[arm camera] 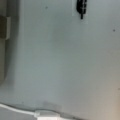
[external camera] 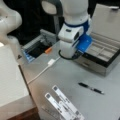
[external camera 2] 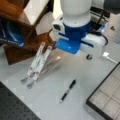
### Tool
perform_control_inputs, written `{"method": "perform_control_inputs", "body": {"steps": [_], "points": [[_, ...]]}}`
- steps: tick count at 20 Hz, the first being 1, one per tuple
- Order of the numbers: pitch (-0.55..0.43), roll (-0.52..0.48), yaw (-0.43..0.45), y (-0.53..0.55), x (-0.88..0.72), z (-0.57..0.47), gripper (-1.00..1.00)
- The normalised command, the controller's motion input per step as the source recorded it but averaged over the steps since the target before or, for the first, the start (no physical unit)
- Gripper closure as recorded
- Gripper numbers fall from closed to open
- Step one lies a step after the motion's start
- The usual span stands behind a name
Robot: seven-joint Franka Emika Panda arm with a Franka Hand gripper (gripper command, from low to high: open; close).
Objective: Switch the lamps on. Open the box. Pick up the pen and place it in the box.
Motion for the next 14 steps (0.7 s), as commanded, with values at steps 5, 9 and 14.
{"method": "perform_control_inputs", "body": {"steps": [5, 9, 14], "points": [[-0.054, -0.131, 0.326, -0.13, 0.17, -0.17, -1.00], [-0.037, -0.063, 0.361, -0.11, 0.16, -0.18, -1.00], [-0.037, -0.015, 0.368, -0.11, 0.20, -0.21, -1.00]]}}
